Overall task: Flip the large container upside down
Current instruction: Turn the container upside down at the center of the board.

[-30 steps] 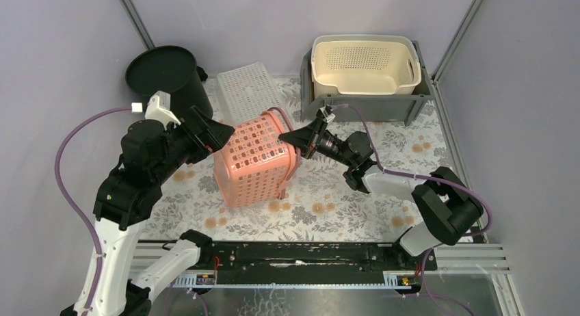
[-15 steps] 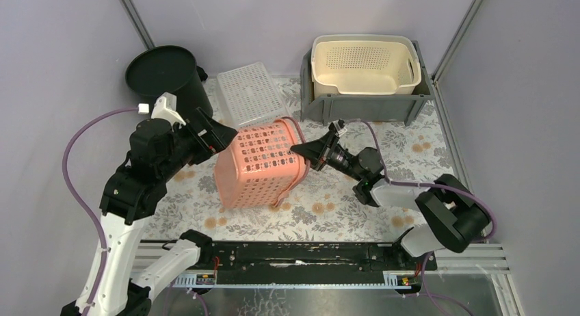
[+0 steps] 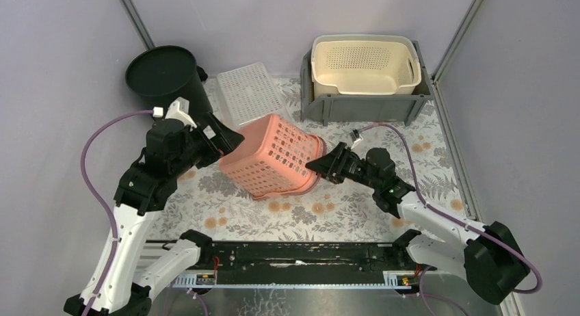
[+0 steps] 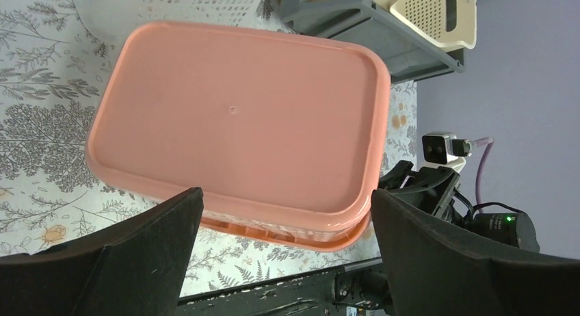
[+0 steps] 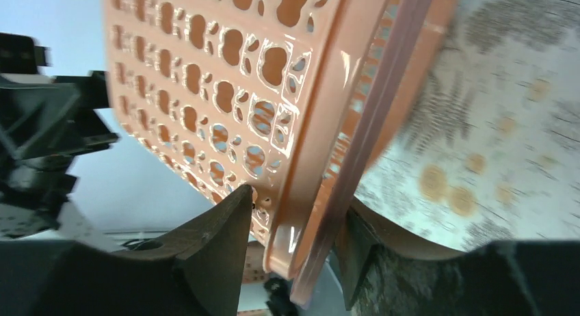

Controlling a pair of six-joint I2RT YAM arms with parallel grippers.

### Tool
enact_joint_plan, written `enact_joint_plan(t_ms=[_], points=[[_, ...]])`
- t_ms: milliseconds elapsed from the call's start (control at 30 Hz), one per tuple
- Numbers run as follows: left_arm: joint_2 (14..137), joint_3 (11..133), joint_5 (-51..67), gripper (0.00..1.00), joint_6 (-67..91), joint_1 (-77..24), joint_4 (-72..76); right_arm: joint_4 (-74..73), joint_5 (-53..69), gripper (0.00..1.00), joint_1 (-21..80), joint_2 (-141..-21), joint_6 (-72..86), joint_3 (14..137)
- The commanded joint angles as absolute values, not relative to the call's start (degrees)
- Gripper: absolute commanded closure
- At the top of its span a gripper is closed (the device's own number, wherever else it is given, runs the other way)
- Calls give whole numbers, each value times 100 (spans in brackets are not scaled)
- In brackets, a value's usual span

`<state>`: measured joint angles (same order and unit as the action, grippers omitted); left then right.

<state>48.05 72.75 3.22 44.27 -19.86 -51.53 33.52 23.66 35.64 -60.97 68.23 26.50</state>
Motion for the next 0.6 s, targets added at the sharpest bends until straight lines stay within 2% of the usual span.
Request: enact_joint_plan(t_ms=[0,267,567], points=[[4785,7012,620,0,4529,-2004,-4583,1949,2092,46,3459,-5737,5970,2526],[4757,6579,829,0,4656,-2010,-4267,1552,1947,41,3364,-5310,5814,2080],[4769,6507,858,0,4663,-2017,-4243,1899,2030,42,3296,-5681,5807,1986]])
